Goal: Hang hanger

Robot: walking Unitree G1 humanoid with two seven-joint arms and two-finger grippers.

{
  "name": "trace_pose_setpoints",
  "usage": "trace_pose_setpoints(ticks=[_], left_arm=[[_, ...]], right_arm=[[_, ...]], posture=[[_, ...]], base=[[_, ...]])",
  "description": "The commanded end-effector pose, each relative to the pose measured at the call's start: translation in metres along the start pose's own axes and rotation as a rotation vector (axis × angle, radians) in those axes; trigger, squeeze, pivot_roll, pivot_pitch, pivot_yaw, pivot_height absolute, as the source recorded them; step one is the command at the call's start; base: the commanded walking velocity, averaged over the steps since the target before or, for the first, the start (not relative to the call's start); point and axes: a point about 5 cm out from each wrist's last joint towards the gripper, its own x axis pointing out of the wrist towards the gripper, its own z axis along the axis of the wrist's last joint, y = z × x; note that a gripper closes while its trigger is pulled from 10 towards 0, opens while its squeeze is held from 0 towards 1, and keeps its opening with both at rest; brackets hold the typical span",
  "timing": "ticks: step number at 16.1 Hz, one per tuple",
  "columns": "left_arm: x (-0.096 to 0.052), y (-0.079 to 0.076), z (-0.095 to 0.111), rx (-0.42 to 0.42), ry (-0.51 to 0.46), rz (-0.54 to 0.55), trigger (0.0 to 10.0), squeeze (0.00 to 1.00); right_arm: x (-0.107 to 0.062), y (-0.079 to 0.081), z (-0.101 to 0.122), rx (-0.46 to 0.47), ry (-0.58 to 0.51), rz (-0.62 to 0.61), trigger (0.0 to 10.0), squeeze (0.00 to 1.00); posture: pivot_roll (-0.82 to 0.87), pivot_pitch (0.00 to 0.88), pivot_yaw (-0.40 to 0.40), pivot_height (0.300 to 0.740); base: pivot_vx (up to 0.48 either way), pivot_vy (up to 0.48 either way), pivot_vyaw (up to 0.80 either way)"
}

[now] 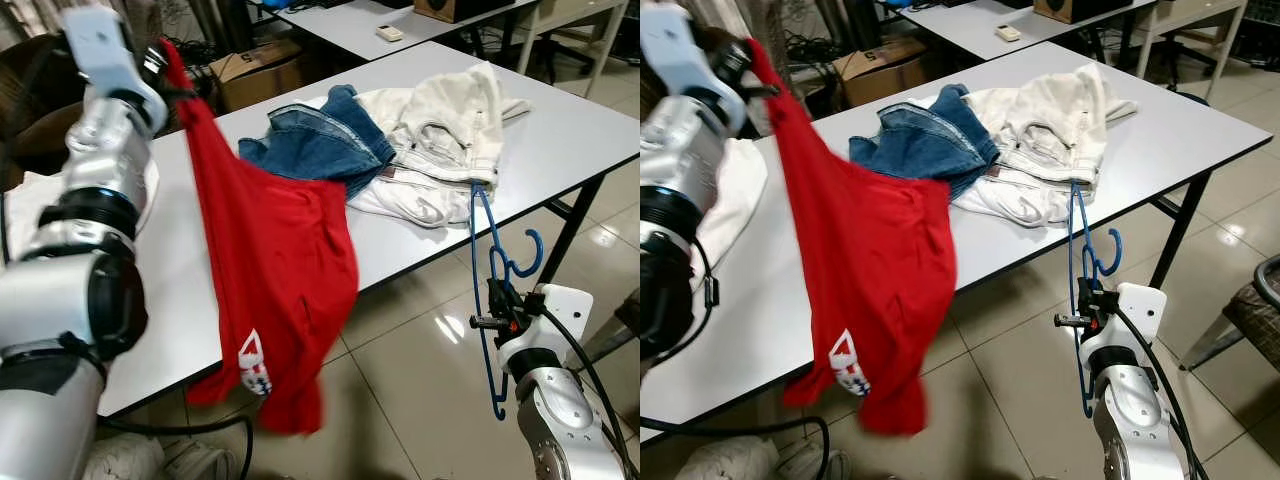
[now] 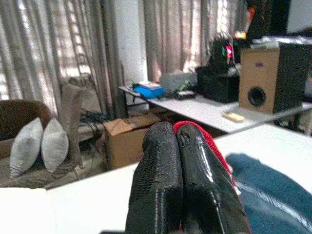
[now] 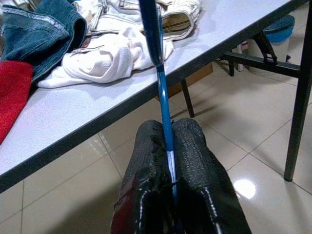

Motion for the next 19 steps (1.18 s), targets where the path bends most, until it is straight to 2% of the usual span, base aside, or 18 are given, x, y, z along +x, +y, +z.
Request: trace_pose_setpoints(ticks=[1,3,4,5,8,9,10,11,12,13,14,15,16,17,18,19], left_arm=[[0.0,0.0,0.0,0.025,0.006,-0.023,0.0,0.0],[0.0,-0.02,-0.012,0.097,0.079,-0.196,0.0,0.0],[-0.003,-0.039,-0.025,0.151,0.161,-0.377,0.0,0.0],[-0.004,-0.044,-0.029,0.158,0.187,-0.432,0.0,0.0],[-0.014,-0.067,-0.043,0.167,0.305,-0.715,0.0,0.0],[-0.015,-0.068,-0.045,0.173,0.335,-0.747,0.0,0.0],[-0.015,-0.064,-0.047,0.202,0.371,-0.72,0.0,0.0],[-0.01,-0.054,-0.042,0.252,0.371,-0.611,0.0,0.0],[-0.008,-0.05,-0.038,0.282,0.362,-0.56,0.0,0.0],[0.003,-0.036,-0.011,0.406,0.284,-0.402,0.0,0.0],[0.018,-0.024,0.054,0.491,0.059,-0.173,0.0,0.0],[0.02,-0.016,0.104,0.494,-0.106,-0.041,0.0,0.0],[0.019,-0.014,0.124,0.487,-0.168,0.0,0.0,0.0],[0.018,-0.01,0.142,0.517,-0.213,0.048,0.0,0.0],[0.018,-0.008,0.139,0.542,-0.195,0.062,0.0,0.0],[0.019,-0.006,0.124,0.561,-0.141,0.069,0.0,0.0]], right_arm=[[0.001,0.003,-0.003,0.012,0.009,0.011,10.0,0.0],[0.0,0.004,-0.004,0.01,0.012,0.014,10.0,0.0],[-0.001,0.004,-0.004,0.009,0.014,0.014,10.0,0.0],[-0.002,0.004,-0.005,0.008,0.014,0.014,10.0,0.0],[-0.004,0.004,-0.006,0.007,0.017,0.01,10.0,0.0],[-0.003,0.004,-0.006,0.007,0.018,0.012,10.0,0.0],[-0.003,0.005,-0.006,0.005,0.019,0.016,10.0,0.0],[-0.001,0.006,-0.005,0.001,0.021,0.027,10.0,0.0],[-0.001,0.006,-0.005,-0.002,0.022,0.034,10.0,0.0],[0.001,0.007,-0.005,-0.008,0.025,0.048,10.0,0.0],[0.002,0.006,-0.004,-0.019,0.025,0.058,10.0,0.0],[0.002,0.005,-0.003,-0.024,0.025,0.059,10.0,0.0],[0.002,0.004,-0.003,-0.025,0.024,0.057,10.0,0.0],[0.001,0.004,-0.003,-0.021,0.023,0.049,10.0,0.0],[-0.001,0.005,-0.004,-0.017,0.025,0.044,10.0,0.0],[-0.003,0.007,-0.006,-0.013,0.028,0.043,10.0,0.0]], posture=[[-0.23,0.0,0.202,0.74],[-0.23,0.0,0.203,0.74],[-0.23,0.0,0.207,0.74],[-0.23,0.0,0.211,0.74],[-0.23,0.0,0.207,0.74],[-0.23,0.0,0.205,0.74],[-0.23,0.0,0.193,0.74],[-0.22,0.0,0.179,0.74],[-0.22,0.0,0.175,0.74],[-0.22,0.0,0.164,0.74],[-0.22,0.0,0.15,0.74],[-0.22,0.0,0.156,0.74],[-0.22,0.0,0.156,0.74],[-0.22,0.0,0.164,0.74],[-0.22,0.0,0.174,0.74],[-0.22,0.0,0.182,0.74]], base=[[0.0,0.0,0.0],[0.0,0.0,0.0],[0.0,0.0,0.0],[0.0,0.0,0.0],[0.0,0.0,0.0],[0.0,0.0,0.0],[0.0,0.0,0.0],[0.0,0.0,0.0],[0.0,0.0,0.0],[0.0,0.0,0.0],[0.0,0.0,0.0],[0.0,0.0,0.0],[0.0,0.0,0.0],[0.0,0.0,0.0],[0.0,0.0,0.0],[0.0,0.0,0.0]])
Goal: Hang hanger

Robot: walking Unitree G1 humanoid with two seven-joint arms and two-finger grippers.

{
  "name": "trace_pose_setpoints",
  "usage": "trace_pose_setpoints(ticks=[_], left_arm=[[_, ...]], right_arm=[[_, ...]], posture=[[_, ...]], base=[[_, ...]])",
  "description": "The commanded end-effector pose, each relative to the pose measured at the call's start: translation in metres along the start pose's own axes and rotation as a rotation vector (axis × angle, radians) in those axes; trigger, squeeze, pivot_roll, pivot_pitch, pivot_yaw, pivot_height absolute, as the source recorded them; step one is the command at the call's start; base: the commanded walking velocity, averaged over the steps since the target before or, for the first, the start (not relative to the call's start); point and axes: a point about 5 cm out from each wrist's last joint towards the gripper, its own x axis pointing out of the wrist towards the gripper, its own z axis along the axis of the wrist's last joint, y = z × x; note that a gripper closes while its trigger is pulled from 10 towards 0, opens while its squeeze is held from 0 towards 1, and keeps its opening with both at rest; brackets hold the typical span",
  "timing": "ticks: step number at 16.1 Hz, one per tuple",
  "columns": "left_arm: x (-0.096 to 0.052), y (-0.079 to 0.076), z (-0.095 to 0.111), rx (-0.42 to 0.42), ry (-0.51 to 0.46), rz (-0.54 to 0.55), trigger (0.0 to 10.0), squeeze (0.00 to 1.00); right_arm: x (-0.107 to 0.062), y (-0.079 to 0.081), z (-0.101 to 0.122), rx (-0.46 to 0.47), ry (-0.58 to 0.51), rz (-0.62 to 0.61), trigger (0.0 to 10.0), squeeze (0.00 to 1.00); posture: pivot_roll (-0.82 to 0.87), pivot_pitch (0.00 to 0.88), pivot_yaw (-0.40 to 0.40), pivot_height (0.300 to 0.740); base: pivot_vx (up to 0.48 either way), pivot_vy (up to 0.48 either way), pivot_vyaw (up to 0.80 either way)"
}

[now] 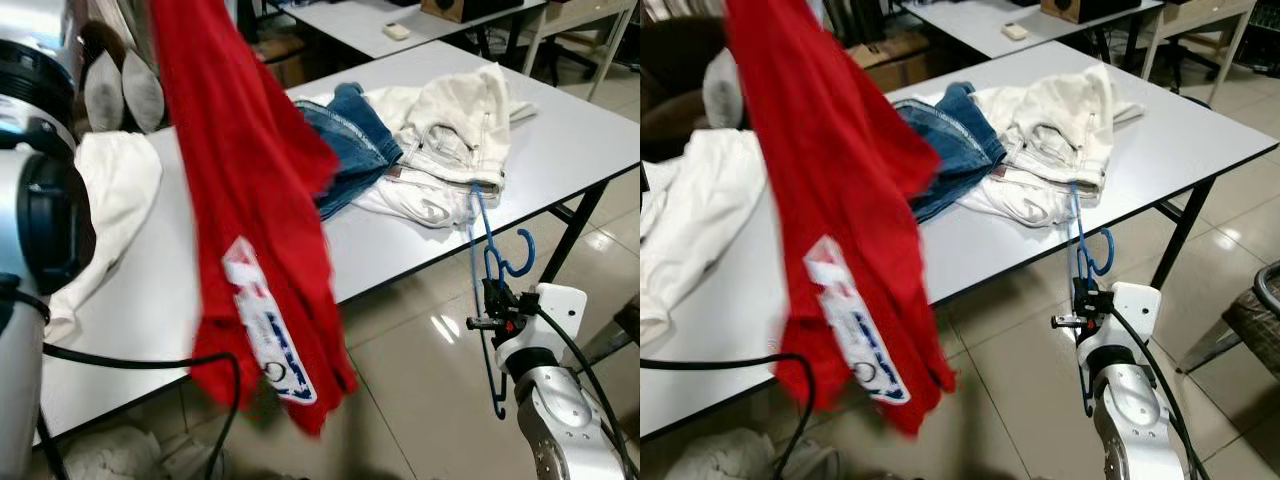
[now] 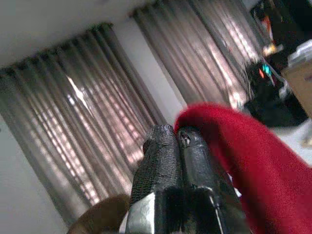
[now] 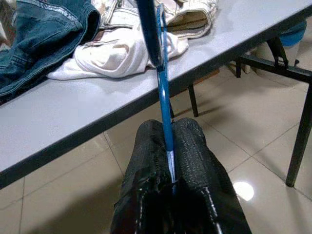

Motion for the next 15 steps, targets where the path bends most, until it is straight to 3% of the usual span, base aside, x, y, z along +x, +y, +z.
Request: trace_pose_setpoints(ticks=[1,2,3,5,6,9,10,11,12,15], left_arm=[[-0.008,-0.012,-0.037,0.053,0.136,-0.031,0.0,0.0],[-0.019,-0.027,-0.069,0.104,0.234,-0.069,0.0,0.0],[-0.024,-0.032,-0.082,0.127,0.272,-0.085,0.0,0.0],[-0.046,-0.051,-0.126,0.183,0.421,-0.168,0.0,0.0],[-0.065,-0.065,-0.153,0.222,0.516,-0.249,0.0,0.0],[-0.085,-0.08,-0.177,0.199,0.605,-0.362,0.0,0.0],[-0.094,-0.086,-0.186,0.195,0.656,-0.44,10.0,0.0],[-0.1,-0.089,-0.192,0.195,0.689,-0.503,10.0,0.0],[-0.103,-0.088,-0.194,0.205,0.701,-0.52,10.0,1.0],[-0.117,-0.062,-0.211,0.256,0.835,-0.498,10.0,1.0]], right_arm=[[-0.003,0.005,-0.003,0.006,0.015,0.008,10.0,0.0],[-0.004,0.006,-0.003,0.009,0.016,0.006,10.0,0.0],[-0.004,0.006,-0.003,0.009,0.017,0.005,10.0,0.0],[-0.004,0.005,-0.003,0.011,0.018,0.0,10.0,0.0],[-0.005,0.005,-0.003,0.01,0.019,0.002,10.0,0.0],[-0.003,0.007,-0.003,0.005,0.021,0.011,10.0,0.0],[-0.002,0.007,-0.003,0.004,0.023,0.015,10.0,0.0],[-0.001,0.008,-0.002,0.002,0.024,0.016,10.0,0.0],[-0.001,0.008,-0.002,0.002,0.024,0.017,10.0,0.0],[0.0,0.009,-0.003,0.003,0.023,0.015,10.0,0.0]], posture=[[-0.22,0.0,0.185,0.74],[-0.22,0.003,0.189,0.74],[-0.22,0.003,0.189,0.74],[-0.22,0.008,0.19,0.74],[-0.22,0.013,0.185,0.74],[-0.22,0.014,0.181,0.74],[-0.22,0.013,0.182,0.74],[-0.22,0.013,0.186,0.74],[-0.22,0.013,0.188,0.74],[-0.22,0.009,0.187,0.74]], base=[[0.0,0.0,0.0],[0.0,0.0,0.0],[0.0,0.0,0.0],[0.0,0.0,0.0],[0.0,0.0,0.0],[0.0,0.0,0.0],[0.0,0.0,0.0],[0.0,0.0,0.0],[0.0,0.0,0.0],[0.0,0.0,0.0]])
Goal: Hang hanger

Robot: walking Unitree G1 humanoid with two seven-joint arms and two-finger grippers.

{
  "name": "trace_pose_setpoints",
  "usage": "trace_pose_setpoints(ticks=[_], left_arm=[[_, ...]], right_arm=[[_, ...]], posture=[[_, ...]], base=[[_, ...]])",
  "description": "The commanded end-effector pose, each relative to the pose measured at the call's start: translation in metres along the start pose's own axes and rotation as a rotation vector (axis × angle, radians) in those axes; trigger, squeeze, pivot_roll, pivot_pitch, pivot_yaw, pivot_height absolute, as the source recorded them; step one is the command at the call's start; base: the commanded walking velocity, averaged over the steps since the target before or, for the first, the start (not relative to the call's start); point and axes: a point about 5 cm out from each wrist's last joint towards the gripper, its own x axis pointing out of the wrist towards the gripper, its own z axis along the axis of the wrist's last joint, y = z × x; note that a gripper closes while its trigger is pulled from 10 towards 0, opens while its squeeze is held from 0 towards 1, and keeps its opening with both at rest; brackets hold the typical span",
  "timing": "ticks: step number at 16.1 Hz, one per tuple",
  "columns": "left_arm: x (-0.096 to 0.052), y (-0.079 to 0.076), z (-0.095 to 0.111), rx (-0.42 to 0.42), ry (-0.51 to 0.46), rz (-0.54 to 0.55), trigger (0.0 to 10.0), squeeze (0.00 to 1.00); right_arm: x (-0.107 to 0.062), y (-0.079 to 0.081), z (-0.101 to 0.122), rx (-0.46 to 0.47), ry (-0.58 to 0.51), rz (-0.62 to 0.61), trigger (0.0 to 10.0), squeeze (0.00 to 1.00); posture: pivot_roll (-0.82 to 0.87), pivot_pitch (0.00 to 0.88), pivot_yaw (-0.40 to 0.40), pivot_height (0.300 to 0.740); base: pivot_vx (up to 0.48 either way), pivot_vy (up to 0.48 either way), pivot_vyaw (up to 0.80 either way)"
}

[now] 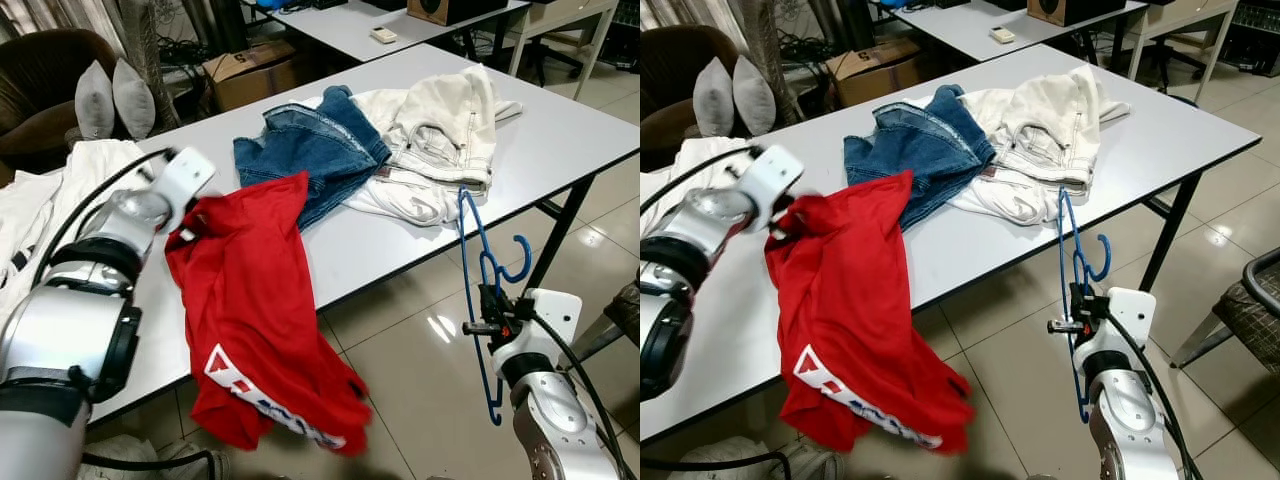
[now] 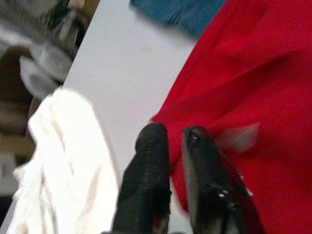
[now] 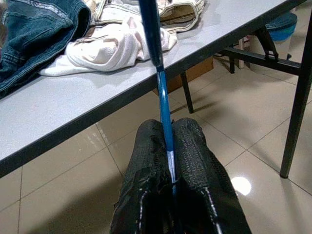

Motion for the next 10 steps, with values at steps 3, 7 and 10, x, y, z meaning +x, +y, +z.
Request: trace_pose_setpoints(ticks=[3,7,10], left_arm=[[-0.011,0.026,-0.021,-0.016,0.079,0.051,10.0,1.0],[-0.022,0.04,-0.014,-0.035,-0.08,-0.098,10.0,1.0],[-0.024,0.019,0.003,-0.12,-0.236,-0.411,10.0,0.0]], right_arm=[[0.002,0.006,-0.001,0.0,0.014,0.021,10.0,0.0],[0.002,0.004,0.0,-0.002,0.01,0.018,10.0,0.0],[0.003,0.005,-0.002,0.002,0.014,0.018,10.0,0.0]], posture=[[-0.22,0.006,0.183,0.74],[-0.22,0.003,0.187,0.74],[-0.19,0.004,0.167,0.74]], base=[[0.0,0.0,0.0],[0.0,0.0,0.0],[0.0,0.0,0.0]])
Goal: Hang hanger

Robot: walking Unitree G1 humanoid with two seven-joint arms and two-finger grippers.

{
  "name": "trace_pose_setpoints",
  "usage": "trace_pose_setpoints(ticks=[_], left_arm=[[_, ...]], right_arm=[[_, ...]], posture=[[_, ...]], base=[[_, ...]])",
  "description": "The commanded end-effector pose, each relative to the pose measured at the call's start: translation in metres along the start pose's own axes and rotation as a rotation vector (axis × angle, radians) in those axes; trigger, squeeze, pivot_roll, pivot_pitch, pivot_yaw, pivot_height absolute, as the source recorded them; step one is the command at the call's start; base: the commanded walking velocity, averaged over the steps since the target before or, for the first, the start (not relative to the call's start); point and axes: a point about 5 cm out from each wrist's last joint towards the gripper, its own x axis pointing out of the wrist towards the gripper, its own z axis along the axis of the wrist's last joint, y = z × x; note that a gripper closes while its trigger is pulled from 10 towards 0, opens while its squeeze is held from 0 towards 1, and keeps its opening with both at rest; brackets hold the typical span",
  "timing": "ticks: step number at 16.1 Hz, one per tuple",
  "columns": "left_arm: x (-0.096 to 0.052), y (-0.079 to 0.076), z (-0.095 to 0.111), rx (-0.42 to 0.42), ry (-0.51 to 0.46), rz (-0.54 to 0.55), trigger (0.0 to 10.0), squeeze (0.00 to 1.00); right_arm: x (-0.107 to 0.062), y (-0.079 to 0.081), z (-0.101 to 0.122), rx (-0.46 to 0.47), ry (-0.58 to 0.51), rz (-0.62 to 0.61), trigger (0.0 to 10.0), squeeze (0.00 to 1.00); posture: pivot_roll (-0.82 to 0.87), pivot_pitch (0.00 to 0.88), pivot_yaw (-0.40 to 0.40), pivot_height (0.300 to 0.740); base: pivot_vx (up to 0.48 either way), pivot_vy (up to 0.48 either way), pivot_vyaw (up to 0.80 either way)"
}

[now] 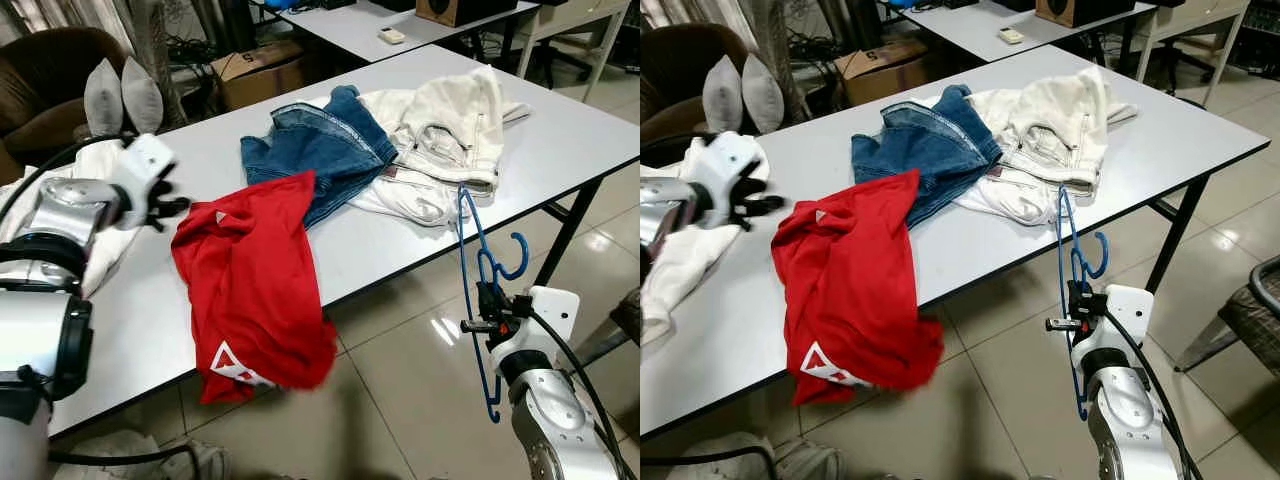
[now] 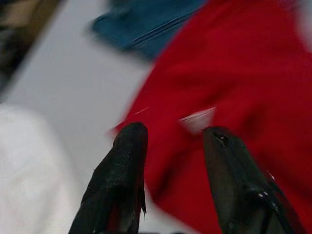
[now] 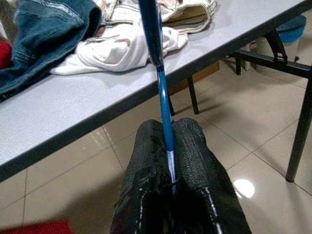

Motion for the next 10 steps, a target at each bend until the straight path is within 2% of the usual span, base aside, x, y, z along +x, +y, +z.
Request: trace_pose_setpoints(ticks=[1,3,4,5,10], left_arm=[[0.002,-0.007,-0.002,0.019,0.001,-0.1,10.0,0.0],[0.008,-0.024,-0.013,0.043,0.042,-0.267,10.0,0.0],[0.012,-0.039,-0.025,0.069,0.094,-0.398,10.0,0.0],[0.015,-0.047,-0.029,0.034,0.095,-0.457,10.0,0.0],[0.02,-0.062,-0.042,-0.003,0.114,-0.55,10.0,0.0]], right_arm=[[0.003,0.005,-0.001,0.0,0.012,0.024,10.0,0.0],[0.005,0.007,0.0,-0.001,0.01,0.031,10.0,0.0],[0.004,0.007,0.0,-0.001,0.011,0.033,10.0,0.0],[0.003,0.006,0.0,-0.002,0.012,0.033,10.0,0.0],[0.002,0.005,-0.001,0.0,0.014,0.026,10.0,0.0]], posture=[[-0.19,0.004,0.167,0.74],[-0.19,0.009,0.164,0.74],[-0.19,0.012,0.167,0.74],[-0.19,0.013,0.17,0.74],[-0.19,0.014,0.178,0.74]], base=[[0.0,0.0,0.0],[0.0,0.0,0.0],[0.0,0.0,0.0],[0.0,0.0,0.0],[0.0,0.0,0.0]])
